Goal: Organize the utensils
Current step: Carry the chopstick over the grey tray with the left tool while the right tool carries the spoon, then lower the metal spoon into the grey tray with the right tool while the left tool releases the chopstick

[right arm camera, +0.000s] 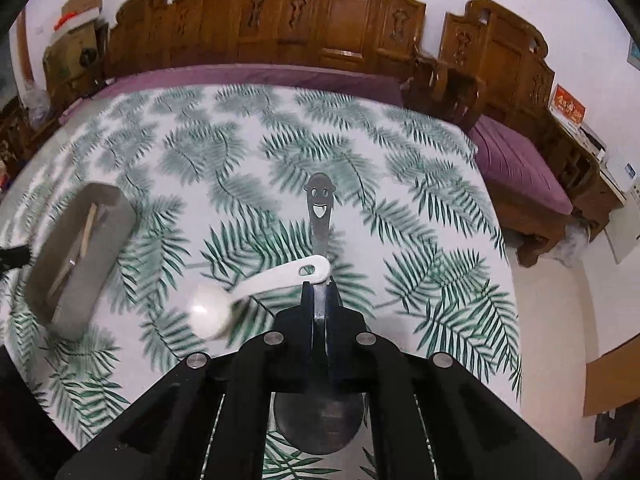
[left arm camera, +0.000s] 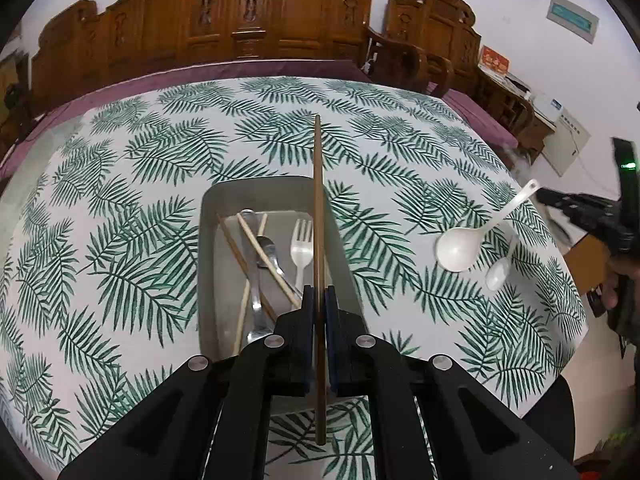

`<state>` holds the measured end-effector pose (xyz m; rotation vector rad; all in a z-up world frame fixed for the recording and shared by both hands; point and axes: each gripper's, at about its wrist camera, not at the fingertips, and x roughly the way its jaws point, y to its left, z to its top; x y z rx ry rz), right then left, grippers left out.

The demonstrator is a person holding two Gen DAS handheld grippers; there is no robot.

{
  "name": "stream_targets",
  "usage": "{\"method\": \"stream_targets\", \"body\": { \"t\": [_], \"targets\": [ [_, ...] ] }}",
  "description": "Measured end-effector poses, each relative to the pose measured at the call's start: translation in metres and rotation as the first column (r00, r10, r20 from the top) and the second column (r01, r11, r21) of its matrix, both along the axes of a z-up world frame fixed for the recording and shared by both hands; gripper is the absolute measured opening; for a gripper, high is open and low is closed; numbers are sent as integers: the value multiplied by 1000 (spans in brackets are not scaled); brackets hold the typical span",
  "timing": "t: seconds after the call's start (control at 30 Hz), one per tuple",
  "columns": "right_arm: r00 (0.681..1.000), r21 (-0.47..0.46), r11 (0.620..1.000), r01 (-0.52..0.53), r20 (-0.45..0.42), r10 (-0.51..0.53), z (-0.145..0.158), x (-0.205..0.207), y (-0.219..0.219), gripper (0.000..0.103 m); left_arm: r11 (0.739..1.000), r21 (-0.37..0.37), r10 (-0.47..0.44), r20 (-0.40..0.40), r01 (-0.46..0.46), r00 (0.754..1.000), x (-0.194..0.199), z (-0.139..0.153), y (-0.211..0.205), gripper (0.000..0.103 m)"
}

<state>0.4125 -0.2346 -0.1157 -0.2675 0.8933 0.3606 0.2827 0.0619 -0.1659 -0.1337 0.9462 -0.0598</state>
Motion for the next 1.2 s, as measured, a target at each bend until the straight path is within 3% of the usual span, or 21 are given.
{"method": "stream_targets", "body": {
  "t": [0.2, 0.43, 0.87, 1.2],
  "targets": [
    [996, 28, 998, -54, 79, 52, 43, -12, 13, 7, 1000, 8, 8, -11, -8, 1000, 5, -6, 8, 4],
    [990, 54, 993, -108, 98, 102, 62, -21, 34, 7, 1000, 26, 12, -61, -10, 998, 14, -24, 16, 4],
    [978, 81, 975, -209, 21, 208, 32, -38, 96, 7, 999, 35, 2, -132, 3, 991, 37, -49, 16, 4],
    [960, 95, 956, -277, -22, 280, 15, -48, 143, 7, 1000, 19, -9, -134, 12, 991, 33, -50, 20, 5]
  ]
}}
